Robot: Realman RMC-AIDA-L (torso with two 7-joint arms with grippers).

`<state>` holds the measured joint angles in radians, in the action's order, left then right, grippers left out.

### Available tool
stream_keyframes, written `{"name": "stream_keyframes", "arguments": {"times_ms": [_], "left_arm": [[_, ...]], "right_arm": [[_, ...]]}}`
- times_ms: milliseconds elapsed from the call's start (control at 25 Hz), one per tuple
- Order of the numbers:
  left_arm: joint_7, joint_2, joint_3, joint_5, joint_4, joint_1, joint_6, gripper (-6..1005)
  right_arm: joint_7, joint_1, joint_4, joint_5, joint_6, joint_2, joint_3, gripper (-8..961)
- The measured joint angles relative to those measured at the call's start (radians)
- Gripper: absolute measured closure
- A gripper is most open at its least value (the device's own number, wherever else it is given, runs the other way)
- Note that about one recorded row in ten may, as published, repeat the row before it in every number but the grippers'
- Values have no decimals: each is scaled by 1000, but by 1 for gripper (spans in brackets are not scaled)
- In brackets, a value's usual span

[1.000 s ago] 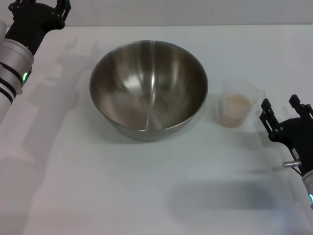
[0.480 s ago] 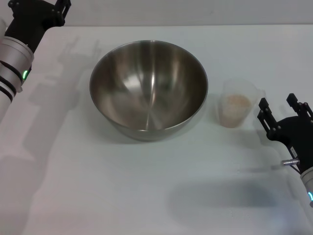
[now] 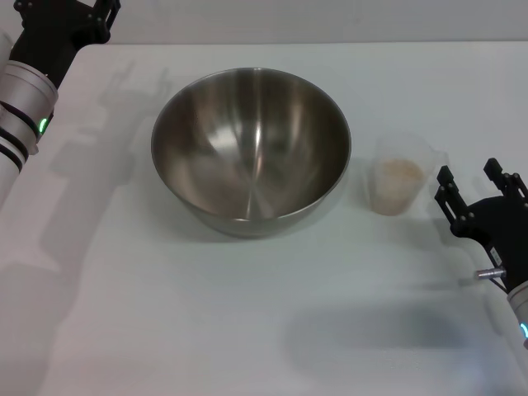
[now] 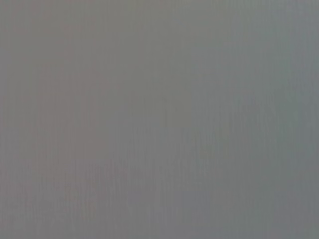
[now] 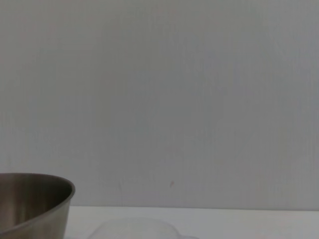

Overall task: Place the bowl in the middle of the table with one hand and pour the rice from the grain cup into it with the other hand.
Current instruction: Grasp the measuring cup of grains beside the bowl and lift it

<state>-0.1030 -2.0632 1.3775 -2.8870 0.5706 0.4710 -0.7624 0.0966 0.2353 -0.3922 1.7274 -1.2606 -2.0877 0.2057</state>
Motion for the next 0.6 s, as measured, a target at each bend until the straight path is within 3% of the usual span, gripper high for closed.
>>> {"name": "stream_keyframes", "arguments": {"times_ms": [600], "left_arm": [[0,-2,-3,0,0,-1,-2,417]], "right_arm": [[-22,19,26,-2,15,1,3,282]]}}
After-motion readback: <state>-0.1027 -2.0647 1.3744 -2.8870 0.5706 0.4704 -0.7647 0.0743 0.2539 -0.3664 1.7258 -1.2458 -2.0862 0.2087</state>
